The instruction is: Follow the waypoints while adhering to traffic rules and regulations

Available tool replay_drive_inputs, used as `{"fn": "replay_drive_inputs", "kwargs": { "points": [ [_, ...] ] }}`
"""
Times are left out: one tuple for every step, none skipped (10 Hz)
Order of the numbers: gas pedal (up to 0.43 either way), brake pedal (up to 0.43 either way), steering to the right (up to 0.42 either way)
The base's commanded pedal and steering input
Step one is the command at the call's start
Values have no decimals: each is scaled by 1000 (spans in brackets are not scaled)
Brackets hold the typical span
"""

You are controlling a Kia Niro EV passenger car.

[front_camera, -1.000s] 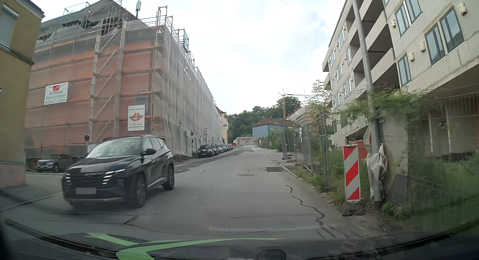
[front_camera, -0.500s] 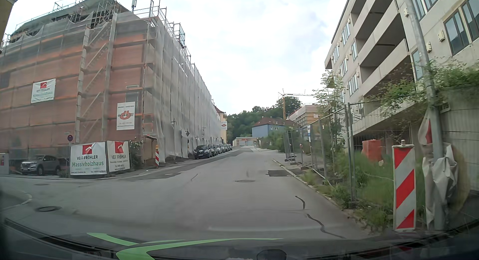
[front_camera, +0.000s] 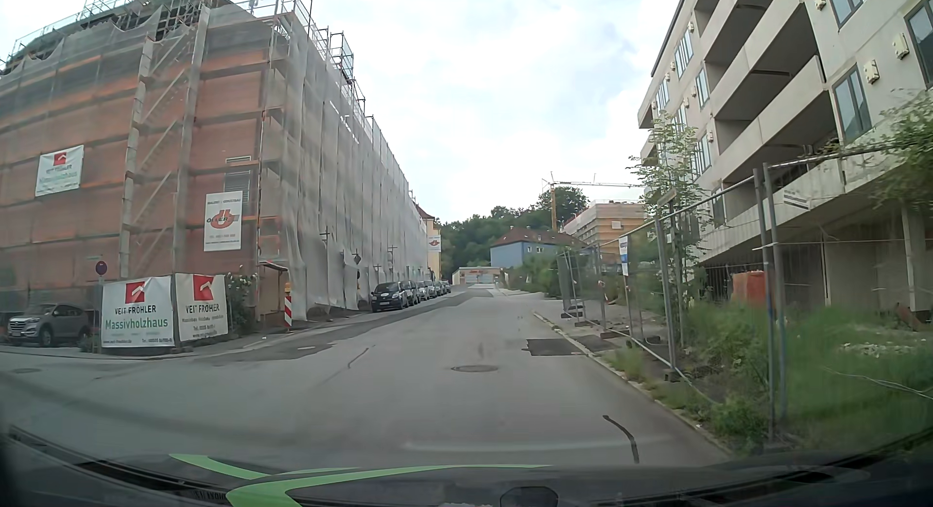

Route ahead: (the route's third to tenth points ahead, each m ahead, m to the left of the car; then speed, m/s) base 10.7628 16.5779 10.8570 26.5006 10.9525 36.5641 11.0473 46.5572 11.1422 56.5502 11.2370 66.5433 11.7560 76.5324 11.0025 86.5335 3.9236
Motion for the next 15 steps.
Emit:
{"fn": "replay_drive_inputs", "kwargs": {
  "points": [
    [79, 0, 2],
    [79, 0, -4],
    [79, 0, -21],
    [87, 0, -50],
    [98, 0, -89],
    [98, 0, -127],
    [138, 0, -169],
    [169, 0, -213],
    [169, 0, -254],
    [169, 0, -295],
    [169, 0, -337],
    [177, 0, -381],
    [189, 0, -420],
    [197, 0, -452],
    [209, 0, -489]
  ]
}}
